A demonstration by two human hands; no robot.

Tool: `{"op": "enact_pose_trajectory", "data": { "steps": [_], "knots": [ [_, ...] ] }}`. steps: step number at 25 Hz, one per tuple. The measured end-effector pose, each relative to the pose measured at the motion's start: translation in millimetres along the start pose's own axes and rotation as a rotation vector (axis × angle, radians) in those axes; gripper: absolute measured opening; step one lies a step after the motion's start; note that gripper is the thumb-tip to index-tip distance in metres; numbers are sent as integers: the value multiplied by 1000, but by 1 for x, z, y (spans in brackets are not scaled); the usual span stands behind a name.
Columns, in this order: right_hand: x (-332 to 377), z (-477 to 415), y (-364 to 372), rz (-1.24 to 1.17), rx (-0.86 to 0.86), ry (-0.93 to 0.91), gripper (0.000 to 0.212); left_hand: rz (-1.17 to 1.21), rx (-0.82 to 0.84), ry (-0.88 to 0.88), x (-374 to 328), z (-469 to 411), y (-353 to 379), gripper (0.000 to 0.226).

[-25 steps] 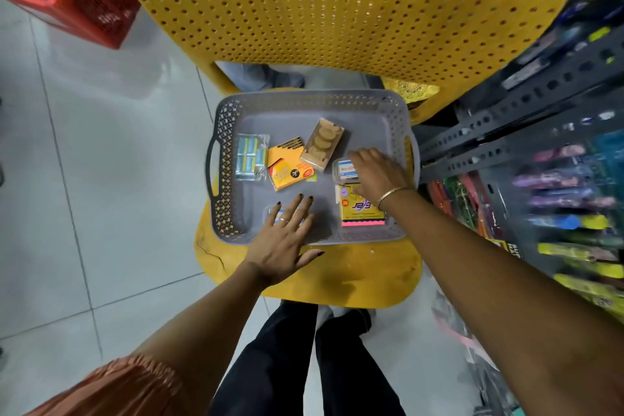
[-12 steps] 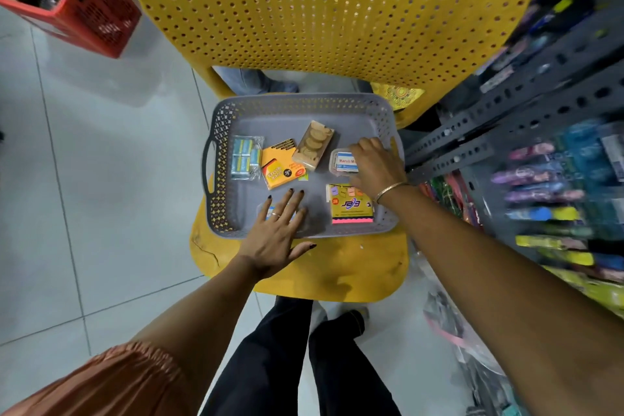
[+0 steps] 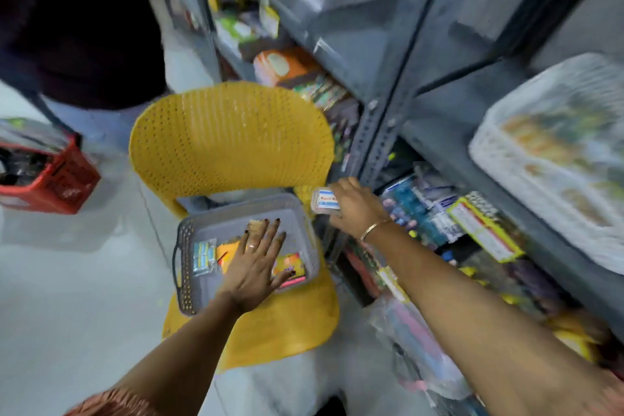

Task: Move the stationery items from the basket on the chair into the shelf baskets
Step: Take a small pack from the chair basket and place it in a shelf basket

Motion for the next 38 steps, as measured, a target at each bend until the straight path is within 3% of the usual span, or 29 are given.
{"op": "enact_pose_trajectory", "data": {
  "steps": [4, 9, 15, 27, 30, 35, 38],
  "knots": [
    [-14, 95, -83, 16, -256, 130, 55, -81, -106, 175, -51, -17, -68, 80],
    [-46, 225, -147, 36, -394, 356, 57, -118, -201, 365, -155, -31, -132, 83],
    [-113, 388, -155, -16, -446, 613, 45, -199, -263, 640, -335, -15, -169, 82],
    [-268, 705, -62, -126, -396, 1005, 50, -342, -197, 947, -664, 71, -121, 76],
    [-292, 749, -30, -158, -334, 1061, 54, -373, -110, 979, -708, 85, -101, 75],
    [-319, 775, 24, -272, -167, 1093, 56, -456, -120, 1093, -747, 95, -69, 80],
    [-327, 771, 46, -352, -85, 1068, 52, -359, -2, 1013, -754, 83, -49, 82]
  ]
}}
Point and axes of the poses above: each hand's wrist, its own z-axis away from the middle knuckle, its own y-axis out of the palm, x = y × z, the point moved 6 cm from there along -z, towards the middle knuckle, and after that the axes turned 14 degrees about x, right-handed, at the moved point
